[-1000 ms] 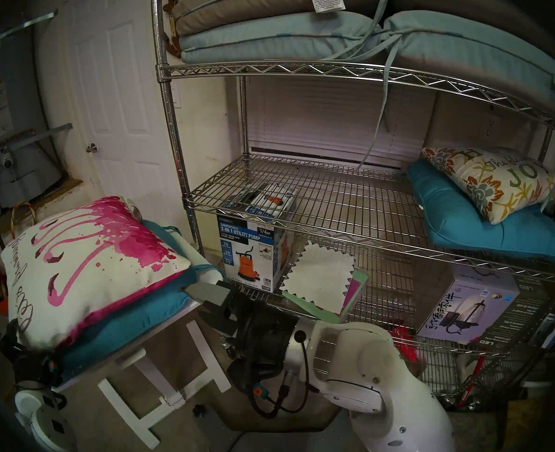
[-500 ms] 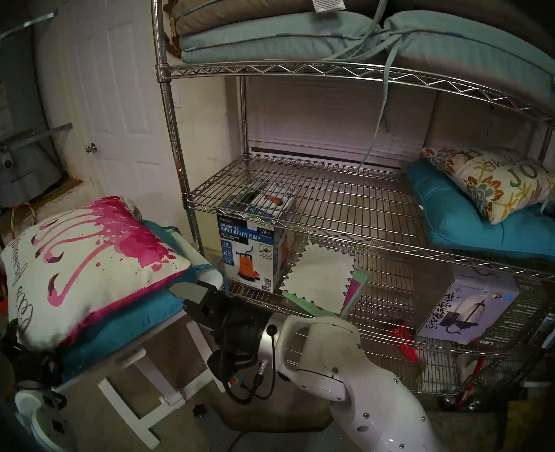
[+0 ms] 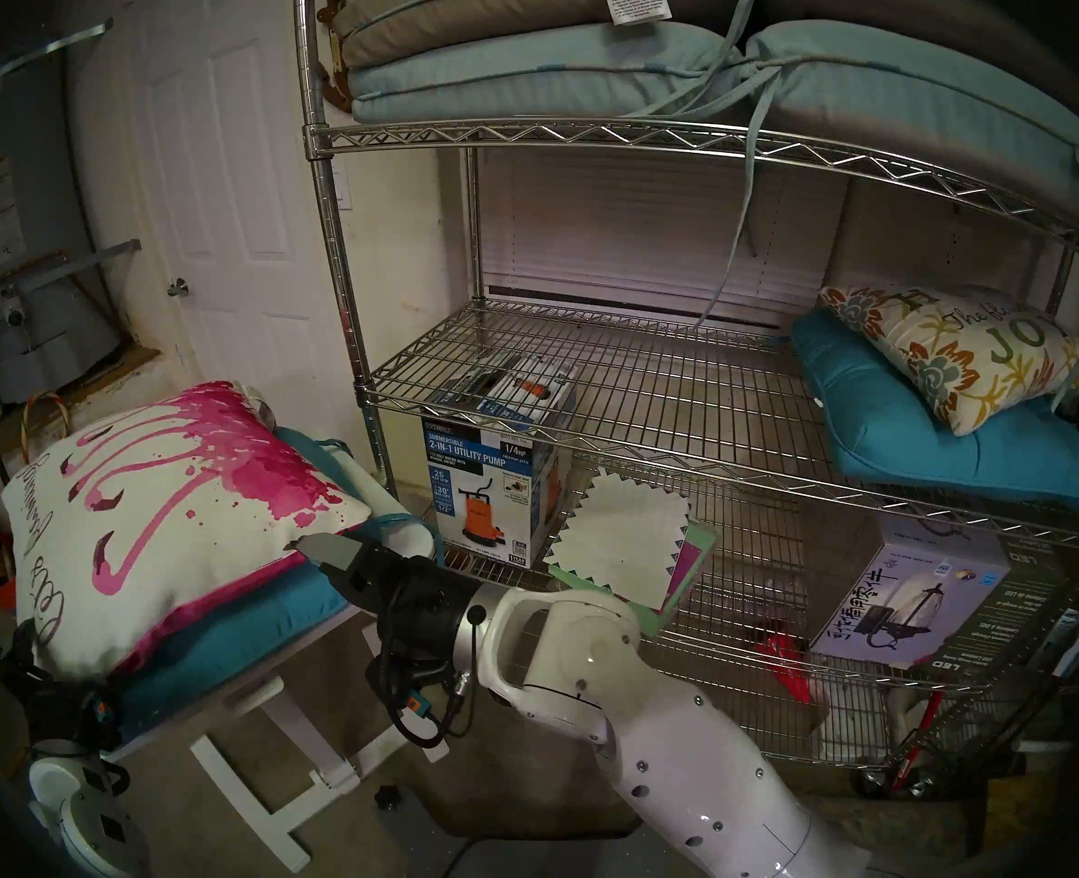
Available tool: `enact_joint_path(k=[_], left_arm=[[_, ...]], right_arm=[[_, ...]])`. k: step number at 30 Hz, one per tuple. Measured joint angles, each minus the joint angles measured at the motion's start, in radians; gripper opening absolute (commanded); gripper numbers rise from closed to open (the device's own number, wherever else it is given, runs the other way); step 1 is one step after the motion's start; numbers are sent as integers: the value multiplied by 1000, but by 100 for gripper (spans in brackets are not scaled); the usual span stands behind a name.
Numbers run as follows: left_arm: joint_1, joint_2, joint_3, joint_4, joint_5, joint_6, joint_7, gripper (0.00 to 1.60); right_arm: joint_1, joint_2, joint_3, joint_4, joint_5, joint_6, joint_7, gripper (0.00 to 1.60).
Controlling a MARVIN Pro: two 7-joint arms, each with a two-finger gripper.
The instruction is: Put cushion on the shelf
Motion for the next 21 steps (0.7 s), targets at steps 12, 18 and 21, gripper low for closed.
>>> enact_joint_path(k=[12, 18, 21], left_arm=[[-2, -2, -1, 0, 2, -2, -2, 160], [-3, -4, -2, 0, 2, -4, -3, 160], [-3, -4, -2, 0, 3, -6, -3, 160]], right_arm=[[122, -94, -46, 202, -37, 65, -36, 160], [170, -140, -46, 305, -60, 92, -72, 160], [190, -156, -39, 352, -71, 101, -101, 160]])
